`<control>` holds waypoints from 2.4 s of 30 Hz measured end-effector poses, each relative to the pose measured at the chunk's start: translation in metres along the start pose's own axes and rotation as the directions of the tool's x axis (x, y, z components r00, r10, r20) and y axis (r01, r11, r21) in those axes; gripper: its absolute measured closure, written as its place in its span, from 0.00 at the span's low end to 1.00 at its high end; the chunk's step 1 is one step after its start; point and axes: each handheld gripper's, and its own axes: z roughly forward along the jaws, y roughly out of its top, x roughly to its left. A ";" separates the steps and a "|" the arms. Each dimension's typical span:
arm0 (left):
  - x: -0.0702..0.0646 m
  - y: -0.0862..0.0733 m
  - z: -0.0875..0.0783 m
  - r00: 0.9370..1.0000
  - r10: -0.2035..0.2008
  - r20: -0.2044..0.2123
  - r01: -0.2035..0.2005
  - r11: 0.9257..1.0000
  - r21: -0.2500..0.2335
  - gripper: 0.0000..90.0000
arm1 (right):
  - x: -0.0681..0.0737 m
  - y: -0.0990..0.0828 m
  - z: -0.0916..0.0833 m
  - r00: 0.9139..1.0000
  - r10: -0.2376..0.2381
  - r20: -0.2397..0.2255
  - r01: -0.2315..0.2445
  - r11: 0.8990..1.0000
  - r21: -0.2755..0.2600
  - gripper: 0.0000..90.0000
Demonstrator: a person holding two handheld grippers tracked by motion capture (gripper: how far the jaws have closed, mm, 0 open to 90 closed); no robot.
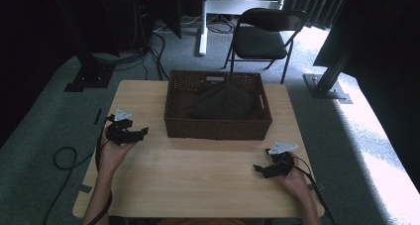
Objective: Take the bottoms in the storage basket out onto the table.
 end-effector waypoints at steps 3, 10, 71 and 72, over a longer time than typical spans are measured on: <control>-0.002 0.004 -0.001 1.000 0.005 0.003 -0.005 1.000 -0.007 0.30 | 0.000 0.000 0.000 1.000 0.000 0.000 0.000 1.000 -0.001 0.12; -0.003 0.013 -0.003 1.000 -0.015 0.020 0.015 1.000 -0.021 0.30 | 0.000 0.000 0.000 1.000 0.000 0.000 0.000 1.000 -0.001 0.12; -0.047 0.115 0.006 0.979 0.174 0.103 -0.161 0.980 -0.119 0.28 | 0.000 0.000 0.000 1.000 0.000 -0.001 0.000 1.000 -0.001 0.13; -0.048 0.117 0.006 0.979 0.177 0.103 -0.165 0.979 -0.117 0.28 | 0.000 0.000 0.000 1.000 -0.001 -0.001 0.001 1.000 -0.001 0.13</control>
